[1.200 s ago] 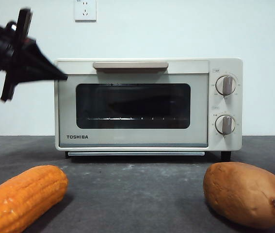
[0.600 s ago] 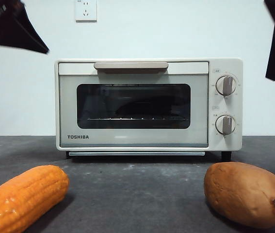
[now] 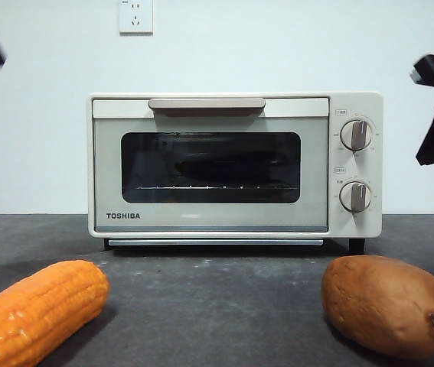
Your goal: Take the eggplant from the table,put the eggplant in the oven
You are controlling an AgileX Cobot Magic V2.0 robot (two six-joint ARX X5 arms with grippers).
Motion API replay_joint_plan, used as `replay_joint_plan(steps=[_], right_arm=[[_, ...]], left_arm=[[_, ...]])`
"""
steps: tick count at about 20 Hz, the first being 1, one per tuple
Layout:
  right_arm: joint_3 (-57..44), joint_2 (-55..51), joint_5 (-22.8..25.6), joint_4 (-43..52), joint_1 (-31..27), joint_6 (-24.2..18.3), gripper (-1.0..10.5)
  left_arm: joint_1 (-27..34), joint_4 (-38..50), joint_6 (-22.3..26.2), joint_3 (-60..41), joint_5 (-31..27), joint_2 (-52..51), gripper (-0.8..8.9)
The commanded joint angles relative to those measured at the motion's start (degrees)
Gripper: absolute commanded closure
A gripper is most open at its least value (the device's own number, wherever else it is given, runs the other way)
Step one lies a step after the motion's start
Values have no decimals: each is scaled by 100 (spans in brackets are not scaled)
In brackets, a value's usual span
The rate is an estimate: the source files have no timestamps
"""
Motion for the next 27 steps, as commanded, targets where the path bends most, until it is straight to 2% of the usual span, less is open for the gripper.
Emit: replay_joint_plan(steps=[1, 3, 14, 15, 16, 17, 19, 23, 27], right_arm=[[-424, -208, -17, 584, 33, 122, 942], [-540, -258, 68, 658, 33, 116, 942], [-538, -258, 90, 798, 33, 81, 942], [-538, -258, 87, 798, 33, 81, 942], [-538, -258, 87, 798, 33, 81, 942], [-538, -258, 87, 798, 31, 81, 942], [-538, -258, 90, 800, 33, 81, 942], [-538, -258, 87, 800, 33, 81, 942], [-538, -258, 87, 800, 33, 81, 942]], left_arm=[[-129, 393, -400, -579, -48, -356, 809], [-162, 94, -754, -726, -9, -472, 809], [-170, -94, -767, -728, -13, -577, 809], [-125, -114, -699, -728, -44, -800, 809], [-63, -138, -87, -728, -70, -1064, 809], [35, -153, 304, -758, -92, -1388, 809], [328, 142, 579, -988, -326, -1969, 809], [966, 1255, 627, -2011, -470, -2863, 809], [1292, 1408, 627, -2771, -470, -3558, 809]])
